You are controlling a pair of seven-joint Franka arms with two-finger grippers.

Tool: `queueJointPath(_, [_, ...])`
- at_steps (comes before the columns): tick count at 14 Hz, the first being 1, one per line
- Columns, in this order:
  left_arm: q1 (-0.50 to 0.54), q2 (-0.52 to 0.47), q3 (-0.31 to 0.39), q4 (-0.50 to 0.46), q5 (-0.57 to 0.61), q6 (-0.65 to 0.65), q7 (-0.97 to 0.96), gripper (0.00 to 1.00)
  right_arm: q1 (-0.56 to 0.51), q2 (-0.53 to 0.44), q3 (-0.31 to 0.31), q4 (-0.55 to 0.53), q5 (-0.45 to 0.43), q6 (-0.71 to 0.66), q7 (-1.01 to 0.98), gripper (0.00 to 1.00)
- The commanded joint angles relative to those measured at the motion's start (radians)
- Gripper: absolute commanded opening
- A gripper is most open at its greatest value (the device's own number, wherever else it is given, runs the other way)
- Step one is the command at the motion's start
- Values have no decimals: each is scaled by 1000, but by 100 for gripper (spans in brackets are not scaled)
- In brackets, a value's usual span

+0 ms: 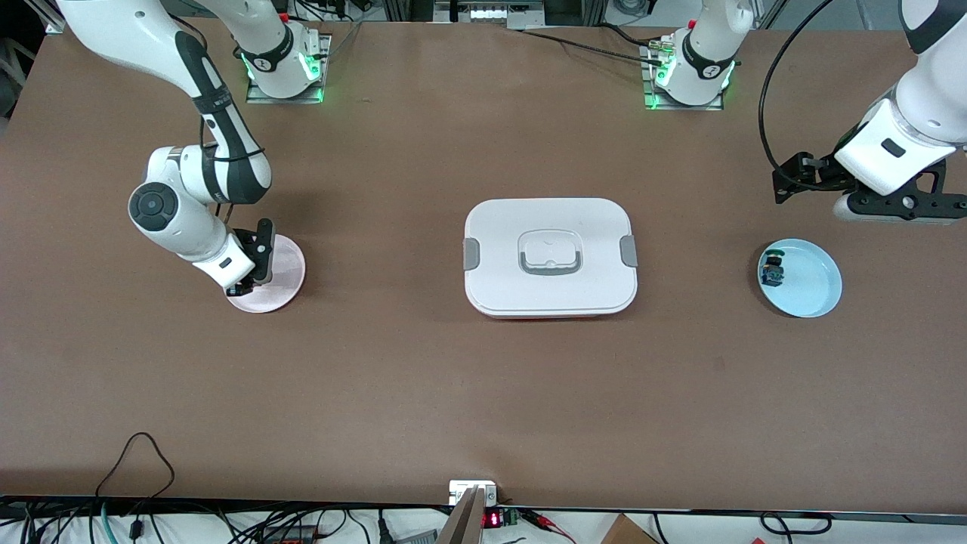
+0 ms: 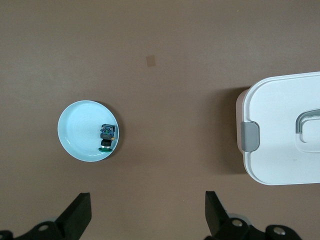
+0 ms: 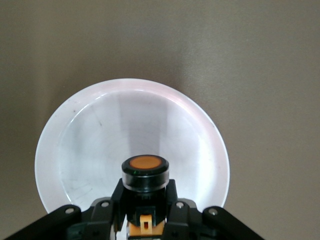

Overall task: Transfer orange switch to right arm and place
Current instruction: 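Lower the switch onto the white plate and open the right gripper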

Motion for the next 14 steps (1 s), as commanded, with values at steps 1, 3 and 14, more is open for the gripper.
queueJointPath(1, [-9, 16, 5, 32, -34, -23, -12, 100, 1, -20, 1, -52, -17, 59, -20, 0])
queueJointPath(3, [-3, 17, 5, 32, -68, -24, -12, 100, 8, -20, 3, -67, -17, 72, -19, 0])
queueJointPath(14, [-7, 16, 5, 34, -77, -23, -9, 100, 14, -42, 3, -75, -13, 54, -5, 100])
